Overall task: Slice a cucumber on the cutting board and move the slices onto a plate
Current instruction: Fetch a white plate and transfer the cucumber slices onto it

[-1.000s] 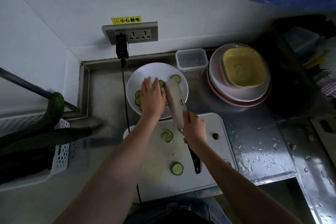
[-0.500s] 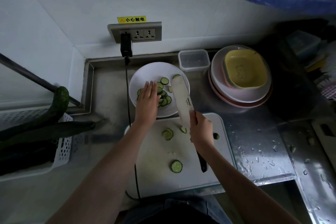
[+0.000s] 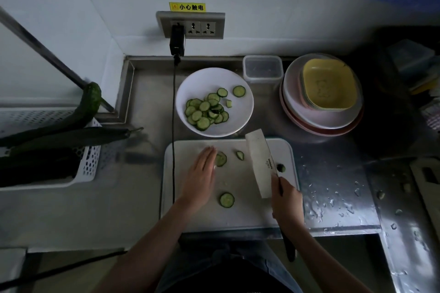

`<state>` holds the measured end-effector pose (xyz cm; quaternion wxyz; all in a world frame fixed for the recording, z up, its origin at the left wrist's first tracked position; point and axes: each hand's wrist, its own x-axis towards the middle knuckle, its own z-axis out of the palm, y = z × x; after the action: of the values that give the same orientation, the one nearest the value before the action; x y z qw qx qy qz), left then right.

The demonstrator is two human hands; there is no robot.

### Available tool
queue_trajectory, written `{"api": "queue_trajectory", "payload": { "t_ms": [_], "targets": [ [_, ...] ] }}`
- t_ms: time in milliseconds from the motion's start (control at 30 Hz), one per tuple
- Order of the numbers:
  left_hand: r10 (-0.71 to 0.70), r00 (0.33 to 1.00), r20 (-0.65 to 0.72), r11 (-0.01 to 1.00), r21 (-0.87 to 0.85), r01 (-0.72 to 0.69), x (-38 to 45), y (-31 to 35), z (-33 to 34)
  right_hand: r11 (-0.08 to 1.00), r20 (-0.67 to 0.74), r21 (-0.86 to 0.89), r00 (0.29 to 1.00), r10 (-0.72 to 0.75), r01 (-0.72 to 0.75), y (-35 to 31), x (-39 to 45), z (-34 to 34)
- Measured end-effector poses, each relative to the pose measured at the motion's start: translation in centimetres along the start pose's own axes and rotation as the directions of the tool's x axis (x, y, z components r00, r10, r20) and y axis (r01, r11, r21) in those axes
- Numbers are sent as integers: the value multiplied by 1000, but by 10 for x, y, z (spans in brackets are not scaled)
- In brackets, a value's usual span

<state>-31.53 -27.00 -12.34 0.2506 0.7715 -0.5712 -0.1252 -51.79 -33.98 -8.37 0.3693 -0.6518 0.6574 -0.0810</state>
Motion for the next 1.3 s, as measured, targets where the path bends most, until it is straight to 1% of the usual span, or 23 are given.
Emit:
{"api": "queue_trajectory", "payload": {
  "t_ms": [33,100,200,333,500,567,600,633,733,800,867,933,1033,1133,1200,1300],
  "targets": [
    [-16,999,39,999,30,15,0,-1,3,1000,11,8,1000,21,-21,3,-1,0],
    [-10,994,110,995,101,-1,2,-4,8,999,26,10,999,47,-47,4,0,-2],
    [32,983,178,989,137,-57,2,-4,9,1000,35,-24,999,17,-16,5,4,-2],
    [92,982,165,991,83,-107,-13,0,7,998,46,-60,999,-9,12,8,7,-4],
    [122,984,131,992,25,-126,-43,5,10,997,93,-64,995,-44,50,13,5,-10],
    [156,975,158,983,68,-169,-53,8,12,990,142,-104,987,-78,93,13,6,-8],
    [152,973,172,980,100,-171,-56,10,12,986,173,-127,981,-89,112,10,7,-7],
    [124,977,172,982,121,-145,-57,11,12,981,208,-146,973,-98,130,6,7,-7],
    [-32,994,104,991,131,19,-59,9,13,954,289,-203,944,-158,222,1,7,-6],
    [-125,990,58,987,113,118,-56,6,12,931,335,-245,925,-181,271,5,2,-7],
    [-190,982,24,979,74,187,-49,5,11,918,371,-261,909,-190,298,10,-5,-8],
    [-192,981,10,980,60,191,-43,7,8,927,364,-244,913,-185,286,15,-10,-8],
    [-155,988,25,988,25,154,-42,17,8,953,296,-201,941,-161,226,12,-19,-5],
    [-207,978,23,977,-44,208,-36,33,21,984,237,-120,966,-104,135,3,-29,7],
    [-240,970,29,970,-42,241,-30,42,34,983,228,-126,968,-104,135,-1,-33,18],
    [-281,960,-3,959,-45,281,-23,51,44,982,260,-123,959,-109,145,-6,-35,32]
  ]
}}
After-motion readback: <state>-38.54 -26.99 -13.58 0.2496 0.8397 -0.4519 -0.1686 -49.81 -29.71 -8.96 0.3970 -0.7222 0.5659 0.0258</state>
